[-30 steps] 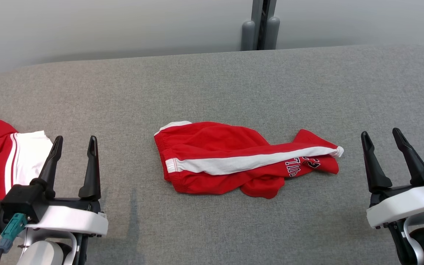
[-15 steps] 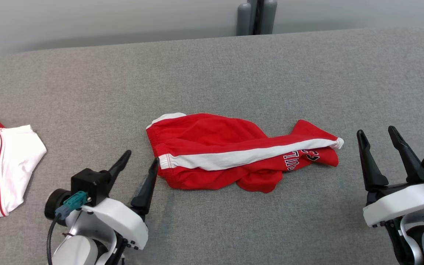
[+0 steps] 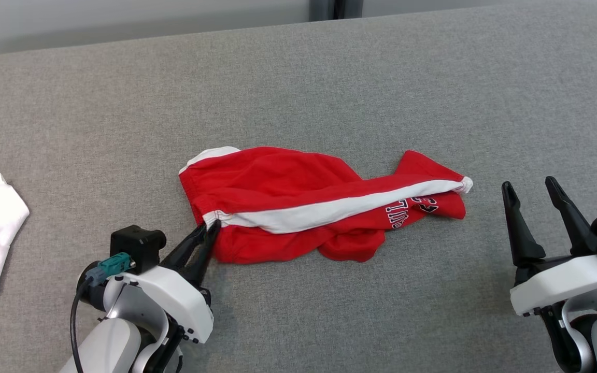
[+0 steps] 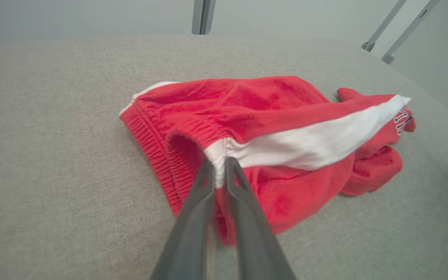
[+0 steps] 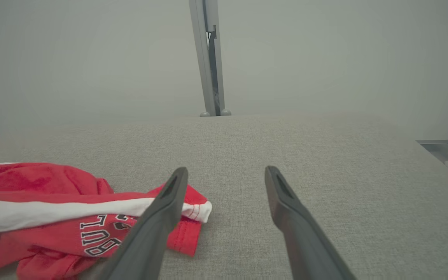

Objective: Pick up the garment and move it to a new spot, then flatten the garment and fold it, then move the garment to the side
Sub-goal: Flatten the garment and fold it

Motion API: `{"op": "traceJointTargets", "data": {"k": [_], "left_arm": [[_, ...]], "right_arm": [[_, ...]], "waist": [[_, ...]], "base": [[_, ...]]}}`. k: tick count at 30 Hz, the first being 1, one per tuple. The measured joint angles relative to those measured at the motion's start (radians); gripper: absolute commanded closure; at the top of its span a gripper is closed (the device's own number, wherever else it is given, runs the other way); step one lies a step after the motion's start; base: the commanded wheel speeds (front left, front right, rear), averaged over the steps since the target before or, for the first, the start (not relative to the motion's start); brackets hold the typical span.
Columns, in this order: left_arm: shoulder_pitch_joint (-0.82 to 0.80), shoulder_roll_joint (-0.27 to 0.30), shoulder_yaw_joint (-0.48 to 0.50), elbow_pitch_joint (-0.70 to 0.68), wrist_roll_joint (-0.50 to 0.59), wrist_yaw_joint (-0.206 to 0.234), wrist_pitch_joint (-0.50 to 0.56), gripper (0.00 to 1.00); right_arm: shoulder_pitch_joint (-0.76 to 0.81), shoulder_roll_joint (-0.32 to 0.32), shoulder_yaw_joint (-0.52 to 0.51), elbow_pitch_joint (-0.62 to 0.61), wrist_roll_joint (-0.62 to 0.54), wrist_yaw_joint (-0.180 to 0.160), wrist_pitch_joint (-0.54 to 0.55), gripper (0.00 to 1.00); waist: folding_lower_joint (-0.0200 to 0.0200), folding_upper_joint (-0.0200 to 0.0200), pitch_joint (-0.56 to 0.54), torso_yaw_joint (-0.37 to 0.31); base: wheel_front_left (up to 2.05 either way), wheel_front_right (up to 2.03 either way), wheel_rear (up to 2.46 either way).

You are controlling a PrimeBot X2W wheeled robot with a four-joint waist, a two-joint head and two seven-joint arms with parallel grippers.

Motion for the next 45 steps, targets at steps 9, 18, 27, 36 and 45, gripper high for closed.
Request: {"op": "traceJointTargets", "data": {"k": [9,18,27,36,45], "left_arm": [[-0.009,0.013,0.003,-0.014,0.0,0.001,-0.013,1.0],[-0.034,0.011,-0.006,-0.026,0.003,0.001,-0.014,1.0],[-0.043,0.008,-0.011,-0.036,0.007,0.0,-0.033,1.0],[-0.06,0.04,0.018,-0.154,0.022,0.019,-0.057,1.0],[-0.128,0.127,0.089,-0.367,0.033,0.045,-0.002,1.0]], "right_arm": [[-0.028,-0.04,0.034,0.088,0.024,0.0,0.033,0.0],[-0.148,-0.088,0.128,0.261,0.096,0.0,0.034,0.0],[-0.208,-0.126,0.207,0.345,0.158,0.0,-0.001,1.0],[-0.223,-0.165,0.185,0.184,0.158,0.0,-0.045,1.0],[-0.266,-0.201,0.091,-0.102,0.122,0.0,0.052,1.0]], "waist": [[0.0,0.0,0.016,0.013],[0.0,0.0,0.047,0.04],[0.0,0.0,0.059,0.052],[0.0,0.0,0.039,0.041],[0.0,0.0,-0.016,0.035]], "base": [[0.0,0.0,0.0],[0.0,0.0,0.0],[0.0,0.0,0.0],[0.0,0.0,0.0],[0.0,0.0,0.0]]}}
